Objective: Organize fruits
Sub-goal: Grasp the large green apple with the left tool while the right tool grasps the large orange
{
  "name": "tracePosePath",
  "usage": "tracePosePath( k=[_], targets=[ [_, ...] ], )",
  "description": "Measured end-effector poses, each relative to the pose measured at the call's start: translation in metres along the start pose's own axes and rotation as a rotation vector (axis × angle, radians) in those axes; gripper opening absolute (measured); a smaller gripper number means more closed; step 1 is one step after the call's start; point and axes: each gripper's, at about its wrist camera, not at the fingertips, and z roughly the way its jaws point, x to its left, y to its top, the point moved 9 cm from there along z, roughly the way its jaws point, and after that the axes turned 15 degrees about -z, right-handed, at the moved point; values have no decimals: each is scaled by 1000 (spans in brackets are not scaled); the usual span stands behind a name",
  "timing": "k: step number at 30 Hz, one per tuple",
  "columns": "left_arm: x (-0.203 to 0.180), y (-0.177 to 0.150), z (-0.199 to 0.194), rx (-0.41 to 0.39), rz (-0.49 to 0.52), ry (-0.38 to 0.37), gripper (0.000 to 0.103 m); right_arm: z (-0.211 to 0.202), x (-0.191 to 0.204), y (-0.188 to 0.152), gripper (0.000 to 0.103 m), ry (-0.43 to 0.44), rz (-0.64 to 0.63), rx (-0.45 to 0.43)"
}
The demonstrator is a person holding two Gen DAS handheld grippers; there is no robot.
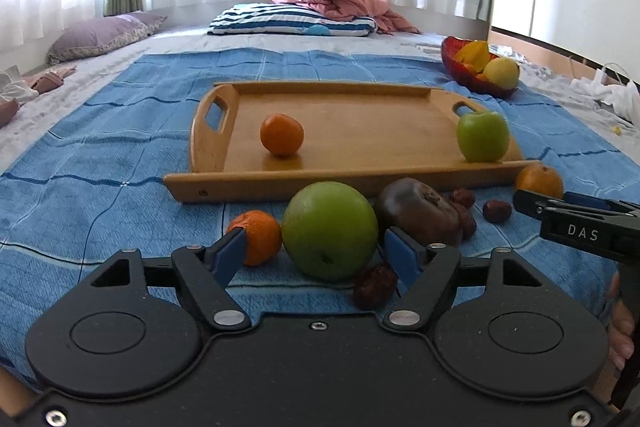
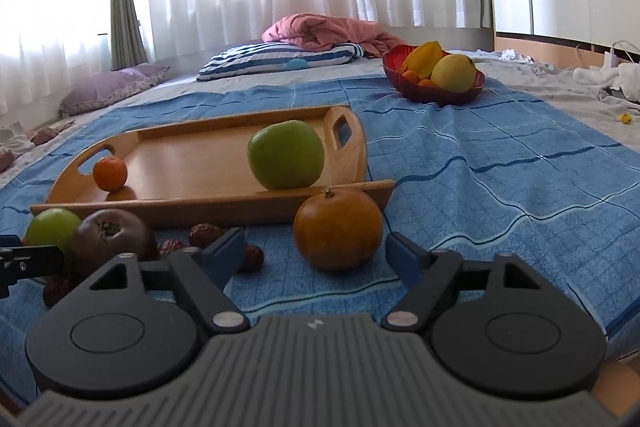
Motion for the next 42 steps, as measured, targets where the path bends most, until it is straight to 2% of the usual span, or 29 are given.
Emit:
tracePosePath(
  k=[5, 14, 16, 18, 28, 33, 37, 42],
  targets=[
    [-1, 4, 3, -17, 0, 15, 72, 5, -3, 2, 66, -20, 2, 17],
    [-3, 4, 7, -21, 31, 20, 73, 18, -11, -1, 60, -18, 52, 56],
    [-3, 3, 6, -16, 28, 20, 69, 18, -11, 0, 59, -21, 50, 55],
    [-7, 2, 3, -5, 20, -1, 49, 18, -10, -1, 58, -26, 45, 54],
    [-10, 5, 12, -13, 26, -11, 52, 19, -9, 0, 56, -19, 14, 48],
    [-7, 14, 21, -24, -30, -25, 51, 22, -10, 2, 55, -13, 25, 47],
    [-5, 19, 19, -35, -95, 1, 50, 17, -10, 3, 55, -14, 27, 32],
    [-3, 13, 10, -22, -77, 6, 50, 6, -12, 6, 55, -34, 4, 5]
  ],
)
